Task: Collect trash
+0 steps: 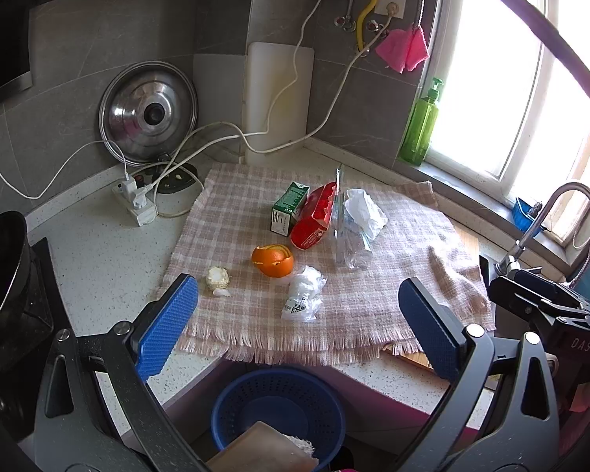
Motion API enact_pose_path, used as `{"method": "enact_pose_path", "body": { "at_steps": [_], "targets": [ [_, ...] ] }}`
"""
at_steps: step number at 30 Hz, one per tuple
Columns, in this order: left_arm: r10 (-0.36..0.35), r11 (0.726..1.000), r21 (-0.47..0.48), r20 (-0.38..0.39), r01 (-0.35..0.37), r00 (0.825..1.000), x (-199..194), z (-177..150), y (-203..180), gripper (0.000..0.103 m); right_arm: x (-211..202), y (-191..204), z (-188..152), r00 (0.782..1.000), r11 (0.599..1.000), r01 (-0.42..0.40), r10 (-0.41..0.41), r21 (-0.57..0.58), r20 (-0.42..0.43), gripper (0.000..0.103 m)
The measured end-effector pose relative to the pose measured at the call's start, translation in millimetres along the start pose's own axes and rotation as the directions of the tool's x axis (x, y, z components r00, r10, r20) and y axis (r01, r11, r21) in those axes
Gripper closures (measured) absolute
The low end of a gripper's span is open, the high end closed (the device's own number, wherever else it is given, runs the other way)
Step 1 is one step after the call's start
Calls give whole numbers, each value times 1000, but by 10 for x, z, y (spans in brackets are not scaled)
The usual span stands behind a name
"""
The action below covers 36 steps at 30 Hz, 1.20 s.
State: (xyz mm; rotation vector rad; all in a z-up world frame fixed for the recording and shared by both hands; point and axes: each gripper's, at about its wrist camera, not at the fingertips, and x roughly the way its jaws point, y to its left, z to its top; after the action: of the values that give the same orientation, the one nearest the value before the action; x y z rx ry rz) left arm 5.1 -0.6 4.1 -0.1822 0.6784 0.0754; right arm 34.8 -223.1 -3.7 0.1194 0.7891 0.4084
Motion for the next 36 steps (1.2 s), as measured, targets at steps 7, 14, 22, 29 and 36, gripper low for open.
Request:
{"method": "enact_pose_path", "body": {
  "at_steps": [7, 14, 22, 29, 36],
  "targets": [
    [0, 1000, -1, 0, 0, 1000, -9, 35, 24, 0, 6, -5, 0, 1000, 1000, 0, 0, 1, -1, 0],
    [-2, 1000, -1, -1, 2, 1000, -14, 53, 42, 0, 49, 14, -9, 1000, 1000, 0, 0, -2, -8, 0],
    [22, 999, -29, -20, -23, 1000, -19, 109, 238, 0, 207, 8, -13, 1000, 1000, -8, 8, -11, -24, 0],
    [35, 998, -54, -68, -38, 997, 298, -27, 578, 1, 417, 27, -21, 997, 999, -45, 43, -29, -61, 0],
    [23, 995, -92, -131, -35, 991, 618, -78, 844, 17, 675, 62, -1, 991, 996, -80, 76, -34, -107, 1]
  ]
}}
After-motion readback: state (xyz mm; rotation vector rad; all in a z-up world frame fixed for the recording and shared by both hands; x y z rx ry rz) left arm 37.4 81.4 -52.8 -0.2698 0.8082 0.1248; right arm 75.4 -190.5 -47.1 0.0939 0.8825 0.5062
